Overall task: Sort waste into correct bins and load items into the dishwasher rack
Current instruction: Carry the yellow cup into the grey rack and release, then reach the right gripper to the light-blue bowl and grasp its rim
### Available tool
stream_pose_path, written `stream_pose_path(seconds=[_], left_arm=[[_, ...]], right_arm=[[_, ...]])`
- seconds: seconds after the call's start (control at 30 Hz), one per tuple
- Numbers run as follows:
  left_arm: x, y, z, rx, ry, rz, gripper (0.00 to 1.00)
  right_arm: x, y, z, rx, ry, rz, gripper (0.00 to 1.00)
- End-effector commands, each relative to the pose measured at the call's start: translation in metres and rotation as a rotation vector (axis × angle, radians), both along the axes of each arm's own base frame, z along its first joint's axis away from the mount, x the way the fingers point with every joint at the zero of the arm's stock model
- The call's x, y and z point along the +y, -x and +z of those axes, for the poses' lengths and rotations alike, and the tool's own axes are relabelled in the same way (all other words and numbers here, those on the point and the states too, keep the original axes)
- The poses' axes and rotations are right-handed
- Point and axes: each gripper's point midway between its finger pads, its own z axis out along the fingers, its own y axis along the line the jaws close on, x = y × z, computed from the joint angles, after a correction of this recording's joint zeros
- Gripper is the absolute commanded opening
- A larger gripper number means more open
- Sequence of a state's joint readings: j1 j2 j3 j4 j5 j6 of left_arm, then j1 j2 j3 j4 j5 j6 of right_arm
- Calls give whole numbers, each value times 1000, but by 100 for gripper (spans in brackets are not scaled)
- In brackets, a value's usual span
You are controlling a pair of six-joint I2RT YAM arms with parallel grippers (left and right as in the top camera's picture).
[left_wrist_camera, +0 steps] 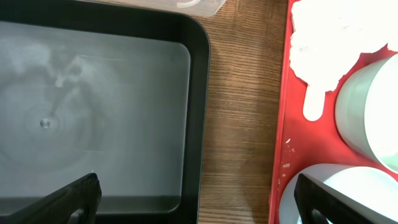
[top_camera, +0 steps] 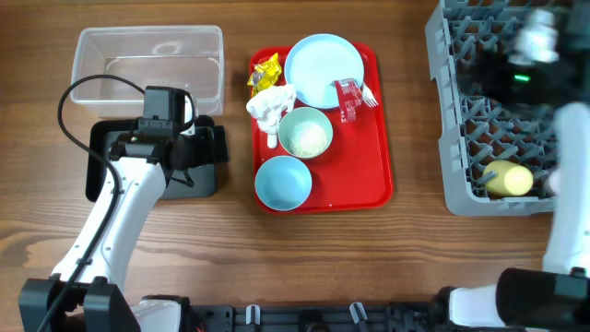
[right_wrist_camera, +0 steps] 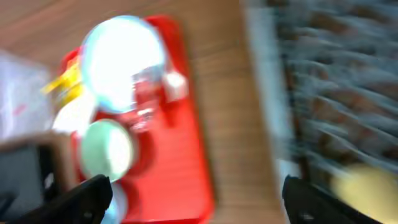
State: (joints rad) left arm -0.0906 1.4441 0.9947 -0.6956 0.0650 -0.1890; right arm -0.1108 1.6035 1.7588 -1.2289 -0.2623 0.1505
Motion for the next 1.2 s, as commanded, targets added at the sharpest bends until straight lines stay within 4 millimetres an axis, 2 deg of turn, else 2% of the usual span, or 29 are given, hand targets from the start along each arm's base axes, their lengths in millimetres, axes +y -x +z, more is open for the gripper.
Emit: stream_pose_path(seconds=[0.0, 0.03, 0.1, 0.3, 0.4, 0.5, 0.6, 0.7, 0.73, 0.83, 1.03, 1.1, 1.17], left_arm=[[-5, -4, 3, -5, 23, -11, 100], [-5, -4, 3, -3, 22, -11, 100], [-5, -4, 3, -2, 22, -10, 100], [-5, -4, 3, -2, 22, -10, 100], [-5, -4, 2, -2, 22, -10, 100], [-5, -3, 2, 1, 22, -11, 100], [-5, -4, 3, -3, 22, -10, 100], [-6, -3, 2, 2, 26, -12, 100], [-12, -1, 3, 6, 54, -30, 100], [-54, 6, 10, -20, 160, -285, 100], [-109, 13, 14, -67, 130, -447, 100], [-122, 18, 14, -70, 128, -487, 100], [-117, 17, 11, -55, 98, -413, 100]], right_arm=[[65, -14, -10, 11, -55, 104, 93], [83, -17, -16, 20, -58, 139, 93], [104, -21, -30, 50, -57, 161, 93], [133, -52, -101, 155, -2, 116, 92], [138, -61, -138, 221, -8, 99, 91], [139, -70, -160, 236, -1, 95, 91], [142, -81, -171, 225, -13, 77, 91], [143, -76, -174, 244, -8, 81, 90], [143, -73, -174, 259, -8, 90, 90], [143, -63, -169, 283, -23, 112, 91], [131, -52, -109, 180, -32, 170, 93], [129, -42, -99, 179, -23, 189, 93], [129, -27, -99, 230, -17, 197, 93]])
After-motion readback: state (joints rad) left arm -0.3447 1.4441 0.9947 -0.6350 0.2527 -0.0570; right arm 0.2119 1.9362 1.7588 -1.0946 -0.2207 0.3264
